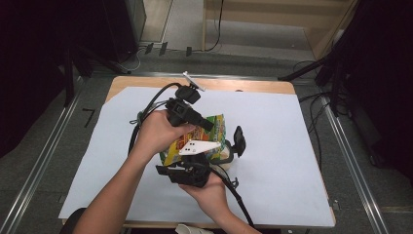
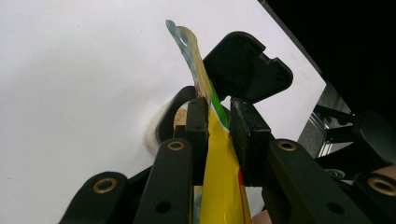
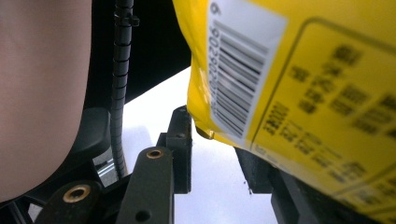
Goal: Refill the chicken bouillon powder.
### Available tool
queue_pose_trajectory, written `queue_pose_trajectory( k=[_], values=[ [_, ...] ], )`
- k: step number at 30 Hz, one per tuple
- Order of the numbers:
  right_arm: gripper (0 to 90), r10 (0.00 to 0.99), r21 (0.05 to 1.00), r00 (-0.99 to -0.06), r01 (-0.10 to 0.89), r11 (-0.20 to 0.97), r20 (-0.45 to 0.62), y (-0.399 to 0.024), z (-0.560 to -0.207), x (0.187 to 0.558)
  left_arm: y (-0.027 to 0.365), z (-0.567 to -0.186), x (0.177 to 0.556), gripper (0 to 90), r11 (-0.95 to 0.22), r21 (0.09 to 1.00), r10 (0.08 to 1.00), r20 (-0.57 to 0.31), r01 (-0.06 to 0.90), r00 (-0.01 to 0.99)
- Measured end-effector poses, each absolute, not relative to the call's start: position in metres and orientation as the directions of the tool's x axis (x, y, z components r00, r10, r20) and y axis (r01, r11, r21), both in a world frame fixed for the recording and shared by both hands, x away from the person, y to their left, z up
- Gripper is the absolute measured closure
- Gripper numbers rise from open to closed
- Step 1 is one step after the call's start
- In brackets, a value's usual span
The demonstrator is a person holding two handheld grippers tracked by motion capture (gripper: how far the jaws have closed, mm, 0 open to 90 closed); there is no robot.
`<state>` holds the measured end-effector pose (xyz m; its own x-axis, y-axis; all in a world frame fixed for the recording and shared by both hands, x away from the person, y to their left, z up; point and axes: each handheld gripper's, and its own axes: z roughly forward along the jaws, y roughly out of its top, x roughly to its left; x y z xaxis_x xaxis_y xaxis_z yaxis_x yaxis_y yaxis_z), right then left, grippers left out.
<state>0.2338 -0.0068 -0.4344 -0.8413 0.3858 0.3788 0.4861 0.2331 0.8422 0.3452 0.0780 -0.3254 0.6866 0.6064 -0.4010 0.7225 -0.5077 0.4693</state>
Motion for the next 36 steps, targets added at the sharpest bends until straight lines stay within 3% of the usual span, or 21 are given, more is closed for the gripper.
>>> queue_pose_trajectory(
  k=[36],
  values=[
    [70.7,0.389,0.851,-0.848,0.469,0.237,0.360,-0.0069,-0.4355,0.2347,0.0786,-0.3225,0.3423,78.3,-0.506,0.480,0.604,-0.395,0.716,0.692]
  ],
)
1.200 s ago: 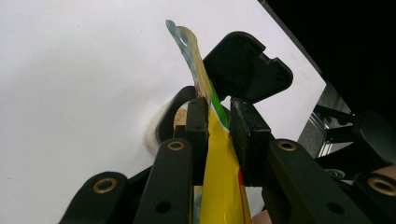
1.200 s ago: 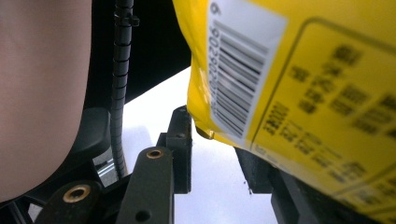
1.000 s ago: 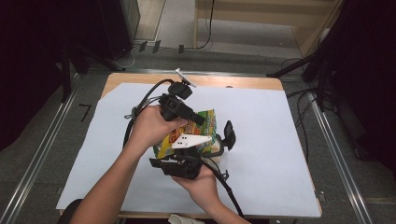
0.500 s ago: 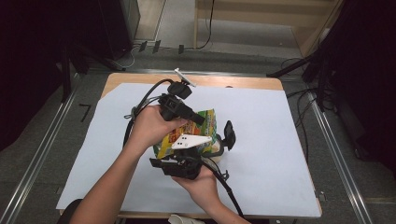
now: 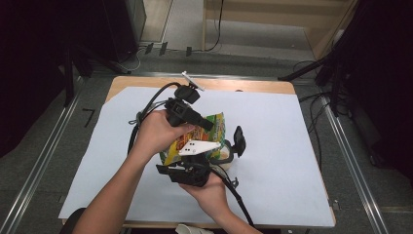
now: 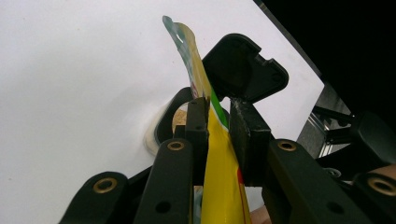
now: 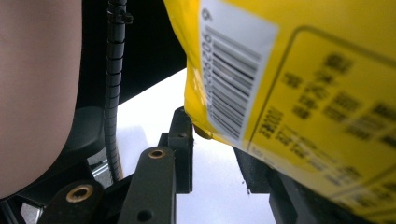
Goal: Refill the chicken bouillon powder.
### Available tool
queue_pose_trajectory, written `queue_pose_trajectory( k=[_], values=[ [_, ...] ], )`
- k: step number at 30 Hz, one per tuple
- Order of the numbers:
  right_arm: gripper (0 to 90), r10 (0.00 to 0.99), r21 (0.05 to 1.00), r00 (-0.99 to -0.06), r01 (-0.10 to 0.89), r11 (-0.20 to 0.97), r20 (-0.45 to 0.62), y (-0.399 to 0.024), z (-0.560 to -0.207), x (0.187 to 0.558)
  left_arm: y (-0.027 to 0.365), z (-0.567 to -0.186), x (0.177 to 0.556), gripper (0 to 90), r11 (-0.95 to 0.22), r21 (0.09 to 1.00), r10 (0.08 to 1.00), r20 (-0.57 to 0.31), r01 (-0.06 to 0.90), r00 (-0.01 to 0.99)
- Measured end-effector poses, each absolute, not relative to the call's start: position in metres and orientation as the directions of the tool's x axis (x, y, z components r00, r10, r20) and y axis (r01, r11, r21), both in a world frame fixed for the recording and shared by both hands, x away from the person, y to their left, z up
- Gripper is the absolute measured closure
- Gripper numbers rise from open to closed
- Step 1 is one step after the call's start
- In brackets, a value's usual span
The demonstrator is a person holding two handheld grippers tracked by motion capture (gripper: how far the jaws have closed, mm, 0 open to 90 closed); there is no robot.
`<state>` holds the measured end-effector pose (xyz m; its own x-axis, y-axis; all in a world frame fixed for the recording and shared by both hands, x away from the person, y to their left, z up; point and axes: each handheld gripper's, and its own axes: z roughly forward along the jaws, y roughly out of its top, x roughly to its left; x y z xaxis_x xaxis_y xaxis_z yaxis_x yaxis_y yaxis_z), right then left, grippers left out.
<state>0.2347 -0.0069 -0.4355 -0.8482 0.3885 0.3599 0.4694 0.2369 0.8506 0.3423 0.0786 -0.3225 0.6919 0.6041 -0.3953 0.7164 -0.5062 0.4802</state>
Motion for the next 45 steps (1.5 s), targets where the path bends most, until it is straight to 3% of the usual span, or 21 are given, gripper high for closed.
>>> queue_pose_trajectory(
  k=[15,25,45],
  values=[
    [70.3,0.394,0.858,-0.863,0.437,0.268,0.316,-0.004,-0.441,0.235,0.085,-0.327,0.343,78.4,-0.497,0.472,0.600,-0.418,0.728,0.682],
    [63.0,0.388,0.865,-0.875,0.413,0.287,0.289,0.002,-0.453,0.232,0.093,-0.333,0.342,78.7,-0.489,0.454,0.591,-0.456,0.745,0.665],
    [59.2,0.380,0.860,-0.880,0.410,0.304,0.285,0.006,-0.467,0.231,0.096,-0.347,0.346,77.9,-0.498,0.439,0.546,-0.511,0.747,0.664]
  ],
)
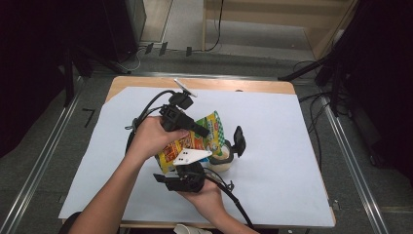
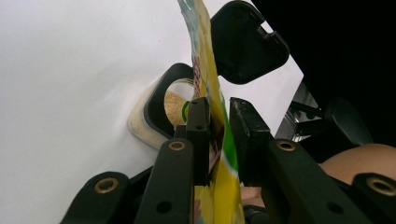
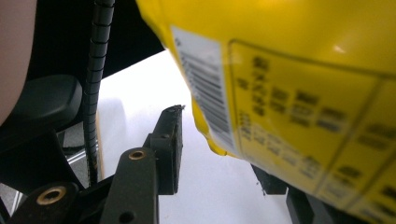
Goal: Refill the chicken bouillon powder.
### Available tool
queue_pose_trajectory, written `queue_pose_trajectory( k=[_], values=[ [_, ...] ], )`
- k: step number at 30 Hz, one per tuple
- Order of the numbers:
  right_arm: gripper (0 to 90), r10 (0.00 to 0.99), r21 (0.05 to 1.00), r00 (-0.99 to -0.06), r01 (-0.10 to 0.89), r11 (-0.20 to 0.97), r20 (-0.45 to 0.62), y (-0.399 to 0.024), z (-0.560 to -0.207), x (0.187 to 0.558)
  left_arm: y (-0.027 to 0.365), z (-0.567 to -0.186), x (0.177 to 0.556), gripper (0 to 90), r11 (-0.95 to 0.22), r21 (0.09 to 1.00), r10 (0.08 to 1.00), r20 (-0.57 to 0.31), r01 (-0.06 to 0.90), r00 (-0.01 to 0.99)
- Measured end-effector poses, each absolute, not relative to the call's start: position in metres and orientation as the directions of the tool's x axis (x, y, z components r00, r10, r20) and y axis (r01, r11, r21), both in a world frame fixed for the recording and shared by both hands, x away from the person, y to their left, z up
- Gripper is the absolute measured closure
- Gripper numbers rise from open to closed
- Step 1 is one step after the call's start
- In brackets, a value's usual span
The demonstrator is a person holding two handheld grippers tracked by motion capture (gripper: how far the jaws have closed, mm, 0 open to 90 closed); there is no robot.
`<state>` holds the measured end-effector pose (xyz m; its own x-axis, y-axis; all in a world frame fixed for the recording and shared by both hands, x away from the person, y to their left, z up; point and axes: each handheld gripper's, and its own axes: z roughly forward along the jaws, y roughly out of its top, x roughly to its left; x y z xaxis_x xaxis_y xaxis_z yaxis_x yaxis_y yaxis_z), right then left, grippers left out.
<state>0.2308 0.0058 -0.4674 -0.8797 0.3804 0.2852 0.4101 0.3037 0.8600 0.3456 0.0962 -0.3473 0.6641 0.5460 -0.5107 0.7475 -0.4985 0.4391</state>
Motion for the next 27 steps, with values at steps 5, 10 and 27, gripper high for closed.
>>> queue_pose_trajectory(
  k=[5,10,27],
  values=[
    [58.9,0.385,0.852,-0.879,0.413,0.322,0.281,0.007,-0.473,0.231,0.096,-0.350,0.347,77.9,-0.495,0.434,0.541,-0.524,0.752,0.658],
    [58.9,0.394,0.845,-0.875,0.419,0.332,0.280,0.006,-0.477,0.232,0.097,-0.354,0.349,78.2,-0.497,0.428,0.531,-0.538,0.755,0.655],
    [56.8,0.422,0.819,-0.868,0.431,0.377,0.262,0.007,-0.492,0.235,0.099,-0.359,0.351,80.0,-0.510,0.427,0.508,-0.551,0.747,0.662]
  ],
)
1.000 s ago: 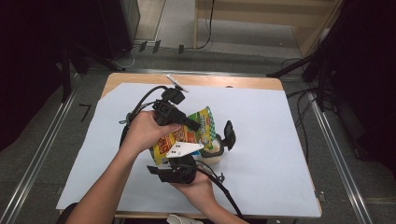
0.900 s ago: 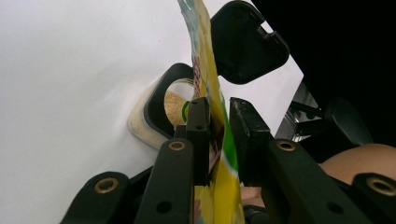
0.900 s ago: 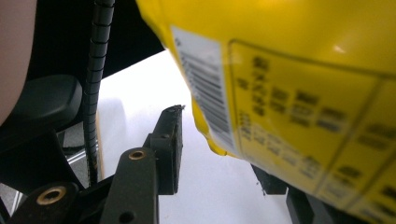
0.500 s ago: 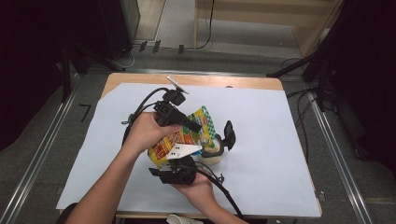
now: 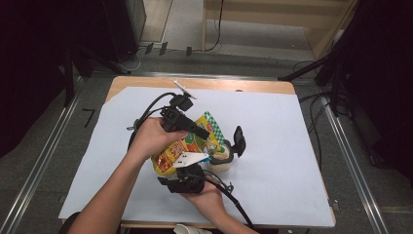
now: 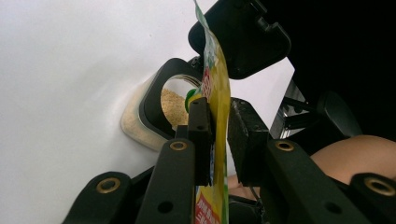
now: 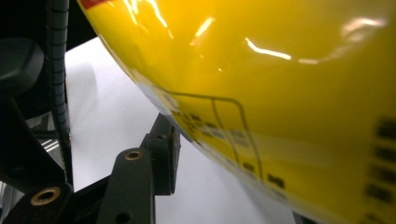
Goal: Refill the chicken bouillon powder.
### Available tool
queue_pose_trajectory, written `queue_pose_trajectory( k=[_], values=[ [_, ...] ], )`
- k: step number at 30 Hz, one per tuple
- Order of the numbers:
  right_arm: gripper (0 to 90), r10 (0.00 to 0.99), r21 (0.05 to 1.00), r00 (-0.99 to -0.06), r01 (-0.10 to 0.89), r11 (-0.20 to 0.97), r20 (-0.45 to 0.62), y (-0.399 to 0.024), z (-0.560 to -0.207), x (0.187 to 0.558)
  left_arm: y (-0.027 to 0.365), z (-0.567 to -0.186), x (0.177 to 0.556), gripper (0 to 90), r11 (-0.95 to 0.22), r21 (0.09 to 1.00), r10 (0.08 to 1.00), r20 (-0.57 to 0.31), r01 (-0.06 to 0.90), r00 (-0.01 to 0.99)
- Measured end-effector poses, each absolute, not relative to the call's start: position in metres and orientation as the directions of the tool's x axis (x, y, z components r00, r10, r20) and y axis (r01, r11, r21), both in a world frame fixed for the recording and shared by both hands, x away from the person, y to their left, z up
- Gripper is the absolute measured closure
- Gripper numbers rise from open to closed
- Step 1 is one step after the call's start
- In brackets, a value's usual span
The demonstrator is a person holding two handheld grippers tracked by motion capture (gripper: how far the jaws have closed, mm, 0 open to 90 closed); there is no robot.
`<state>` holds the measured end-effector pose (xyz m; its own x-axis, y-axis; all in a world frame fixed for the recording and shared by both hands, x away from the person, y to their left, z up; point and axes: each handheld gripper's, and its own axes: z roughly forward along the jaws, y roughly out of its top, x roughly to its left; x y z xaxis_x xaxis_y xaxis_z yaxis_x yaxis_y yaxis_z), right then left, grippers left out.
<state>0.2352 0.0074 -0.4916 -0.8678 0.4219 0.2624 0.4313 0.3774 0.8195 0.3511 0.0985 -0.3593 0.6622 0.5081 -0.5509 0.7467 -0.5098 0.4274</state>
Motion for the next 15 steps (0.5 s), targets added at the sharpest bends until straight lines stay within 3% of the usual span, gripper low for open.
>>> queue_pose_trajectory(
  k=[15],
  values=[
    [50.5,0.440,0.809,-0.859,0.445,0.384,0.263,0.0079,-0.5012,0.2362,0.1041,-0.3622,0.3545,84.1,-0.507,0.418,0.499,-0.570,0.754,0.652]
  ],
)
